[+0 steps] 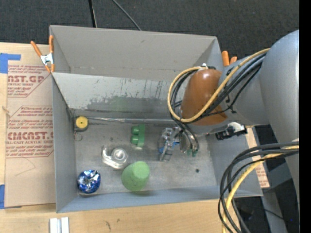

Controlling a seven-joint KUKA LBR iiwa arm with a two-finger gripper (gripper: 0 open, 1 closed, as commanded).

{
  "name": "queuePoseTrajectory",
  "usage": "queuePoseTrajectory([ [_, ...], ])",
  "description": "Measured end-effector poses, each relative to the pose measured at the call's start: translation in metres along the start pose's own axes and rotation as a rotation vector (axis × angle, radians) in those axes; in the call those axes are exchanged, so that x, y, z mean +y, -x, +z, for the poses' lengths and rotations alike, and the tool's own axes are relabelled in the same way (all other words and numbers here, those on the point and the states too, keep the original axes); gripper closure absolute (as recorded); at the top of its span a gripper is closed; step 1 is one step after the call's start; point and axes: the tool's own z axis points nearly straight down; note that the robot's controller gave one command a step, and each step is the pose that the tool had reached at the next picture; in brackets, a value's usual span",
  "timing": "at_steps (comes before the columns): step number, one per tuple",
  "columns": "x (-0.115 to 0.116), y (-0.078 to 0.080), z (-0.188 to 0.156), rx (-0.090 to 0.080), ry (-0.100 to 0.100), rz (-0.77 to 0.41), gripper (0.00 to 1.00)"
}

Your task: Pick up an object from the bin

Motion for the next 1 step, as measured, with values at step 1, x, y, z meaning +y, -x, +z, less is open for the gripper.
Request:
queuePoseTrajectory([
  [1, 0.0170, -0.0332, -0.1745, -0.006, 0.001, -0.041, 1.00],
])
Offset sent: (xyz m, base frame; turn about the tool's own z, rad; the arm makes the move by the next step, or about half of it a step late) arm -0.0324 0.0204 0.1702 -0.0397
